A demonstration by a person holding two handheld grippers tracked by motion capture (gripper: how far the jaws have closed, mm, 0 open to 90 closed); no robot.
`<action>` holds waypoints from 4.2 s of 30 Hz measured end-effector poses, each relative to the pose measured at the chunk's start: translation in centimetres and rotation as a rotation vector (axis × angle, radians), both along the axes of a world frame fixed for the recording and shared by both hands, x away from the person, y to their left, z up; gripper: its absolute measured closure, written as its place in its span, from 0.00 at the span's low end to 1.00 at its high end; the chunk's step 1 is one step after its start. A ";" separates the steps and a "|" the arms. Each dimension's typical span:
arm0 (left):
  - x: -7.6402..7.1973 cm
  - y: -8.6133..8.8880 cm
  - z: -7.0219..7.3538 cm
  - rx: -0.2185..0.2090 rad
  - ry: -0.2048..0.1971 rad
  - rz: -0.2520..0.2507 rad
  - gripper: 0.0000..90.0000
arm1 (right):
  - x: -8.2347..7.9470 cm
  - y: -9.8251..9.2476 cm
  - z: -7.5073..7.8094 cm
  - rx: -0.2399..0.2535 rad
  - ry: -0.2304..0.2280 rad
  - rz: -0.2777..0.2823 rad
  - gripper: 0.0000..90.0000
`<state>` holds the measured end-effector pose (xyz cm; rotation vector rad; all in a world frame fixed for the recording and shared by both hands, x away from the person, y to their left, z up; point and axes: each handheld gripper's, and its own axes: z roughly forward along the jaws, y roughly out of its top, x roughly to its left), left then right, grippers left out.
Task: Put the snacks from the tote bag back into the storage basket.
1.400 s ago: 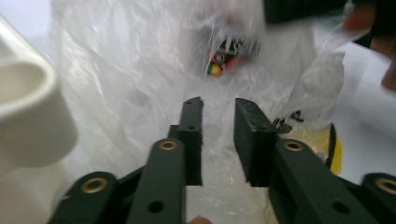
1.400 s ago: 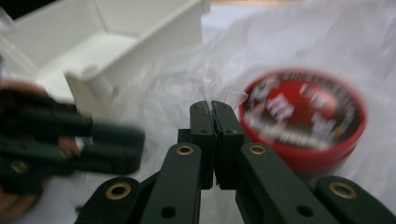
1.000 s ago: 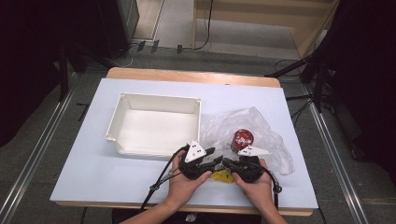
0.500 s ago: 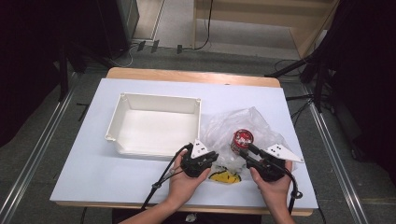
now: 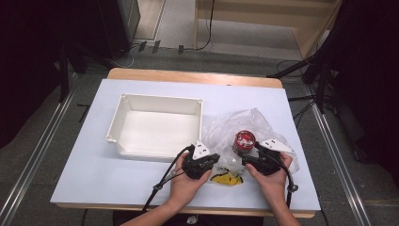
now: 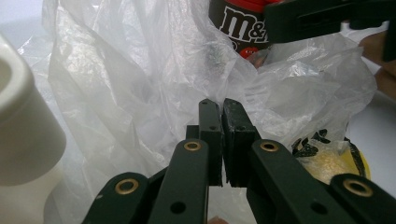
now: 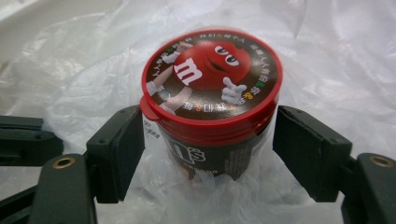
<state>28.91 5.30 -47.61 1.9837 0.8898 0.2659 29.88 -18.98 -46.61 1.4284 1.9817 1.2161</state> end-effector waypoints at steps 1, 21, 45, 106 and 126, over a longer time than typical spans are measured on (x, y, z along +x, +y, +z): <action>0.0 0.0 0.0 0.000 0.000 0.000 0.99 | 0.2 0.1 -0.1 -0.007 0.006 -0.003 0.28; -0.3 0.4 0.1 -0.030 -0.026 0.004 1.00 | 1.5 0.9 -0.8 -0.025 0.025 -0.024 0.28; -0.3 0.5 0.2 -0.030 -0.030 0.020 0.97 | -1.3 1.2 3.5 0.010 -0.081 0.048 0.29; -3.7 13.8 1.7 -0.100 -0.169 0.101 0.16 | 2.3 9.6 6.5 0.069 -0.121 0.208 0.29; -2.7 19.5 4.4 -0.167 -0.187 0.113 0.10 | 3.6 12.6 6.4 0.050 -0.117 0.281 0.29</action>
